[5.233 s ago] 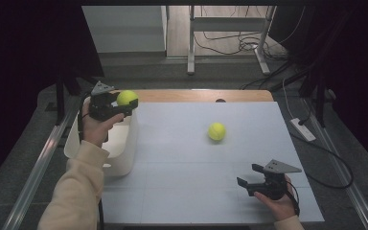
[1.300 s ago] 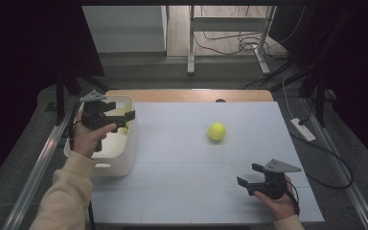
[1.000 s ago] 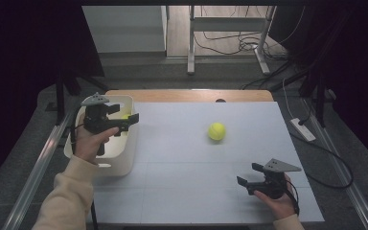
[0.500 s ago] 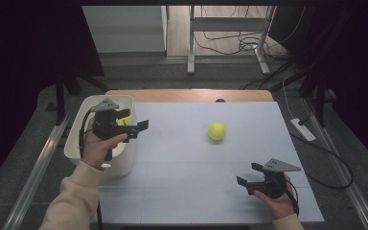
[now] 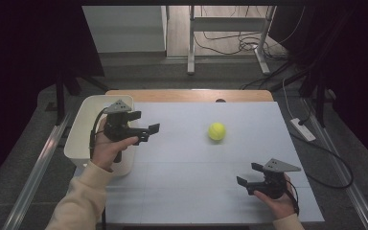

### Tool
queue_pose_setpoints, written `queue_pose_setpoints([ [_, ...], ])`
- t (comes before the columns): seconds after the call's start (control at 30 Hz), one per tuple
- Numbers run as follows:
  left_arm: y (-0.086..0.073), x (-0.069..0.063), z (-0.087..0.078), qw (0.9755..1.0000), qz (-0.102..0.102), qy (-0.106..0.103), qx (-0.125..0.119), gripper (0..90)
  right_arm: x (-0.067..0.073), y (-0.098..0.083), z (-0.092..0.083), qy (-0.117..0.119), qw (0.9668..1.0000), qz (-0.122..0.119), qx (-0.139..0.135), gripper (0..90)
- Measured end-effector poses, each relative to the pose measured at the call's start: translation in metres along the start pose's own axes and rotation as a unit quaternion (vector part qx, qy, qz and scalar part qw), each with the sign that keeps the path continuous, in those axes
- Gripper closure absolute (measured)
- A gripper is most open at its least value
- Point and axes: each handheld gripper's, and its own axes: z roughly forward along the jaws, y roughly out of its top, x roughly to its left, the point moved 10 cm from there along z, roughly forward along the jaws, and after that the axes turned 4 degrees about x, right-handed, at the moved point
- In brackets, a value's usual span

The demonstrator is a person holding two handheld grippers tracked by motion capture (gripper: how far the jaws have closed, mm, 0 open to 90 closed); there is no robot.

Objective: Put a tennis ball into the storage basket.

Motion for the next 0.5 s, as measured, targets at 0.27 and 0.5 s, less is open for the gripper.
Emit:
queue_pose_setpoints([
  [0.27,0.0,-0.01,0.006,0.9999,0.008,-0.007,0.003,11.9,0.0,0.0,-0.001,-0.001,1.0,-0.002,-0.002,13.8],
  [0.5,-0.001,-0.016,0.012,0.9999,0.01,-0.012,0.004,11.9,-0.001,0.001,0.0,-0.001,1.0,-0.002,-0.002,13.8],
])
